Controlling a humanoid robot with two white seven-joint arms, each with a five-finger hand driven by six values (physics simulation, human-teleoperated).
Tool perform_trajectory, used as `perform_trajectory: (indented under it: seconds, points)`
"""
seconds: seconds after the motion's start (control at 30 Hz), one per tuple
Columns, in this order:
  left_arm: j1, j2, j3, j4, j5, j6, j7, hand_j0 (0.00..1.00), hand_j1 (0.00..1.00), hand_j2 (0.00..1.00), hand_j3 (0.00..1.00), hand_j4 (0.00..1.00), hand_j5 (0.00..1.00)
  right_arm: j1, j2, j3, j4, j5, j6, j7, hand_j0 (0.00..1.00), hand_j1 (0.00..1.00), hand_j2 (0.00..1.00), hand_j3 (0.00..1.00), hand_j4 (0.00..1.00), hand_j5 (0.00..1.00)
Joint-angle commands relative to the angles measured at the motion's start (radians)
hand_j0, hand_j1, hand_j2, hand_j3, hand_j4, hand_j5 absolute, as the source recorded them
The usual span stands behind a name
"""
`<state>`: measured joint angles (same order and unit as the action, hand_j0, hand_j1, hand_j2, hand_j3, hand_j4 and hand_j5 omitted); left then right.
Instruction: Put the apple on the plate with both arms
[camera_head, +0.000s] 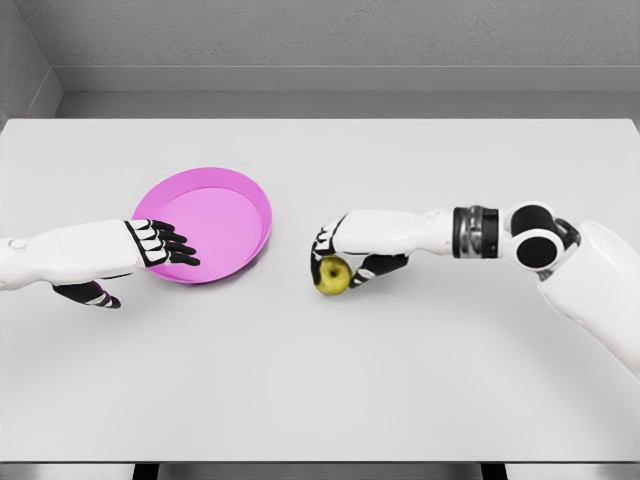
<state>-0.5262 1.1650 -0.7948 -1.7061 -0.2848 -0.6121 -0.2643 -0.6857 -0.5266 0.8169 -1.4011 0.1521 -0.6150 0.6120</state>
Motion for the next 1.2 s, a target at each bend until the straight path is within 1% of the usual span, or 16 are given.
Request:
perform_trajectory:
  seconds: [0.0,0.13,0.2,0.23,0.27,0.4,0.5,0.57,0.6,0.63,0.77,0.83,0.87,0.93,1.1,1.17]
  points:
    - [0.0,0.001,0.0,0.0,0.007,0.001,0.0,1.0,1.0,1.0,1.0,1.0,1.0,0.0,-0.001,0.018,-0.015,-0.009,0.004,-0.001,0.48,0.48,0.48,0.48,0.48,0.48]
    - [0.0,0.001,0.0,-0.001,0.006,0.001,0.0,1.0,1.0,1.0,1.0,1.0,1.0,-0.005,-0.003,0.015,-0.013,-0.008,0.004,-0.001,0.68,0.68,0.68,0.68,0.68,0.68]
    - [0.0,0.001,0.0,0.0,0.006,0.001,0.0,1.0,1.0,1.0,1.0,1.0,1.0,-0.006,-0.003,0.013,-0.013,-0.006,0.004,-0.001,0.82,0.82,0.82,0.82,0.82,0.82]
    - [0.0,-0.001,0.0,0.0,0.006,0.001,0.0,1.0,1.0,1.0,1.0,1.0,1.0,-0.009,-0.003,0.011,-0.015,-0.006,0.004,-0.001,0.98,0.98,0.98,0.98,0.98,0.98]
    - [0.002,-0.008,0.0,0.0,0.0,0.001,0.0,1.0,1.0,1.0,1.0,1.0,1.0,-0.011,-0.003,0.01,-0.015,-0.006,0.004,-0.001,1.0,1.0,1.0,1.0,1.0,1.0]
    - [0.0,-0.014,0.0,-0.001,-0.007,0.001,0.0,1.0,1.0,1.0,1.0,1.0,1.0,-0.014,-0.004,0.005,-0.015,-0.006,0.004,-0.001,1.0,1.0,1.0,1.0,1.0,1.0]
    - [0.0,-0.018,-0.004,-0.001,-0.01,0.001,0.0,1.0,1.0,1.0,1.0,1.0,1.0,0.0,-0.026,-0.186,0.0,-0.013,0.004,-0.001,1.0,1.0,1.0,1.0,1.0,1.0]
    - [0.0,-0.028,-0.007,-0.001,-0.011,0.001,-0.001,1.0,1.0,1.0,1.0,1.0,1.0,0.003,-0.073,-0.363,0.115,-0.014,0.004,-0.001,1.0,1.0,1.0,1.0,1.0,1.0]
    - [-0.003,-0.028,-0.007,0.0,-0.011,0.001,-0.001,1.0,1.0,1.0,1.0,1.0,1.0,0.015,-0.082,-0.438,0.209,-0.016,0.004,-0.001,1.0,1.0,1.0,1.0,1.0,1.0]
    - [-0.014,-0.028,-0.009,0.0,-0.011,0.001,0.0,1.0,1.0,1.0,1.0,1.0,1.0,0.018,-0.084,-0.47,0.263,-0.014,0.004,-0.001,1.0,1.0,1.0,1.0,1.0,1.0]
    - [-0.109,-0.114,-0.081,-0.006,-0.013,0.001,-0.025,1.0,1.0,1.0,1.0,1.0,1.0,0.029,-0.075,-0.466,0.292,0.003,0.004,-0.001,1.0,1.0,1.0,1.0,1.0,1.0]
    - [-0.167,-0.244,-0.095,-0.004,-0.013,0.001,-0.203,1.0,1.0,1.0,1.0,1.0,1.0,0.029,-0.073,-0.461,0.292,0.04,0.004,-0.001,1.0,1.0,1.0,1.0,1.0,1.0]
    - [-0.205,-0.278,-0.127,-0.004,-0.011,0.001,-0.219,1.0,1.0,1.0,1.0,1.0,1.0,0.028,-0.073,-0.463,0.294,0.058,0.004,-0.001,1.0,1.0,1.0,1.0,1.0,1.0]
    - [-0.253,-0.329,-0.185,0.0,-0.002,0.001,-0.217,1.0,1.0,1.0,1.0,1.0,1.0,0.026,-0.075,-0.464,0.3,0.06,0.004,-0.001,1.0,1.0,1.0,1.0,1.0,1.0]
    - [-0.327,-0.436,-0.188,0.01,-0.013,0.001,-0.24,1.0,1.0,1.0,1.0,1.0,1.0,0.025,-0.073,-0.463,0.303,0.061,0.004,-0.001,1.0,1.0,1.0,1.0,1.0,1.0]
    - [-0.334,-0.468,-0.188,0.075,-0.013,0.001,-0.243,1.0,1.0,1.0,1.0,1.0,1.0,0.021,-0.075,-0.466,0.303,0.061,0.004,-0.001,1.0,1.0,1.0,1.0,1.0,1.0]
